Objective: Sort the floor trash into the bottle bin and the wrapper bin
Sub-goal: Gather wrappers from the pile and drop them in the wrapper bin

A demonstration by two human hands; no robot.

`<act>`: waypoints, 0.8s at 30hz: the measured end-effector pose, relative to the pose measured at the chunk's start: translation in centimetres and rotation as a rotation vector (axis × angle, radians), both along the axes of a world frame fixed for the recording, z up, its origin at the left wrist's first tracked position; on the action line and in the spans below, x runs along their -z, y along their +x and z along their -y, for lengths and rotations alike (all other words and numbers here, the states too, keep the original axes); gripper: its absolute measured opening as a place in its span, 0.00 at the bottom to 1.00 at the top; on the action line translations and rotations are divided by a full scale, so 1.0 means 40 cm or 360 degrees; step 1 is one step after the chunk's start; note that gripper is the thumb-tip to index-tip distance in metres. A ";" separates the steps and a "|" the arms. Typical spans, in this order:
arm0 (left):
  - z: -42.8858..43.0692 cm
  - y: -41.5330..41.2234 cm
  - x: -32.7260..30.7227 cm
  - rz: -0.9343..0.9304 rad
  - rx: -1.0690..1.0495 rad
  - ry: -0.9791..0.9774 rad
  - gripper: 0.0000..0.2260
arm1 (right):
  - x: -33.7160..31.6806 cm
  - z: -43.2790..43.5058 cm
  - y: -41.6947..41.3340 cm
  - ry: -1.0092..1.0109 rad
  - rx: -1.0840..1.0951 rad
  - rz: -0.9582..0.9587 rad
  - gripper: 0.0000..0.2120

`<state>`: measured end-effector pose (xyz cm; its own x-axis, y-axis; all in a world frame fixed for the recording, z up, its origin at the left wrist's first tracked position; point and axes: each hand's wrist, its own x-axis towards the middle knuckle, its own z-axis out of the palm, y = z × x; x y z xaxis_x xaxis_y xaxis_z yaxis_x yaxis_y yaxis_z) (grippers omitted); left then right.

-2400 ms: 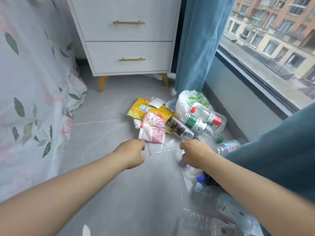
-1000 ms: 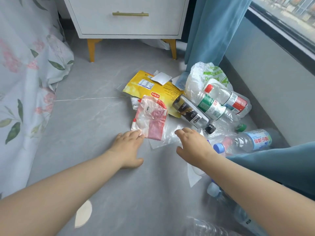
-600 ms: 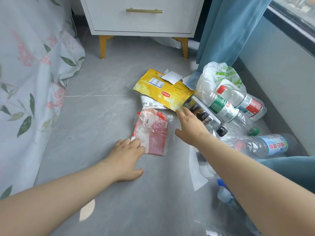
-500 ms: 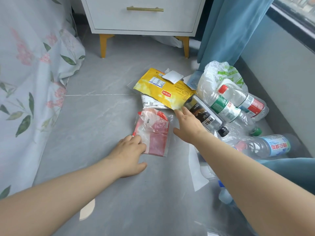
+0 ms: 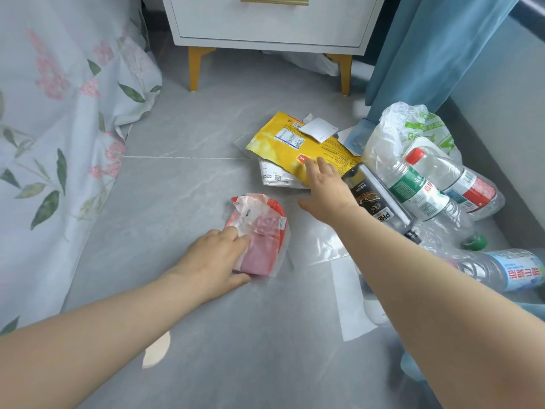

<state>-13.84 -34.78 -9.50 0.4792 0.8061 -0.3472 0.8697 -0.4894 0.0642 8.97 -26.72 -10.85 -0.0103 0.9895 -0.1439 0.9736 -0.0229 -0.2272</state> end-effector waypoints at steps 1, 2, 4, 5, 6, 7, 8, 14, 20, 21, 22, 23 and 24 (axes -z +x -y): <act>0.000 -0.001 0.003 -0.0002 -0.0003 0.0002 0.27 | -0.003 -0.021 -0.004 -0.0013 -0.0016 0.0044 0.41; 0.000 -0.001 0.006 -0.0003 -0.0001 0.0012 0.26 | -0.005 -0.041 -0.010 -0.0018 -0.0037 0.0101 0.41; 0.001 0.002 0.011 0.0012 -0.0002 0.0031 0.24 | -0.001 -0.067 -0.023 -0.0033 -0.0063 0.0180 0.40; 0.000 0.003 0.013 0.0023 -0.0002 0.0037 0.23 | 0.005 -0.074 -0.029 -0.0043 -0.0054 0.0189 0.37; -0.001 0.004 0.014 0.0026 0.0002 0.0042 0.23 | 0.014 -0.077 -0.033 -0.0044 -0.0036 0.0198 0.33; -0.003 0.003 0.014 0.0025 0.0009 0.0049 0.23 | 0.023 -0.076 -0.037 -0.0022 -0.0027 0.0222 0.27; -0.004 0.003 0.015 0.0024 0.0016 0.0057 0.22 | 0.030 -0.075 -0.038 0.0021 -0.0030 0.0261 0.21; -0.006 0.001 0.019 -0.0023 0.0028 0.0071 0.22 | 0.000 -0.045 -0.029 0.0099 -0.0092 0.0230 0.09; 0.031 0.003 0.002 -0.0101 0.0070 0.0037 0.20 | -0.051 0.087 -0.018 -0.0010 -0.0153 0.0043 0.10; 0.046 -0.001 0.000 -0.0119 0.0092 0.0022 0.20 | -0.063 0.115 -0.015 -0.0050 -0.0167 0.0008 0.10; 0.062 -0.005 -0.003 -0.0139 0.0115 0.0006 0.19 | -0.076 0.142 -0.013 -0.0096 -0.0174 -0.0039 0.10; 0.079 -0.010 -0.005 -0.0156 0.0138 -0.0007 0.18 | -0.089 0.169 -0.008 -0.0140 -0.0169 -0.0088 0.11; 0.095 -0.015 -0.008 -0.0167 0.0156 -0.0019 0.17 | -0.104 0.196 -0.004 -0.0169 -0.0145 -0.0134 0.13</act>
<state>-14.43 -38.59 -9.19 0.5158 0.7528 -0.4090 0.8202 -0.5719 -0.0182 8.82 -34.56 -6.68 -0.1158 0.9632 -0.2426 0.9503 0.0364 -0.3091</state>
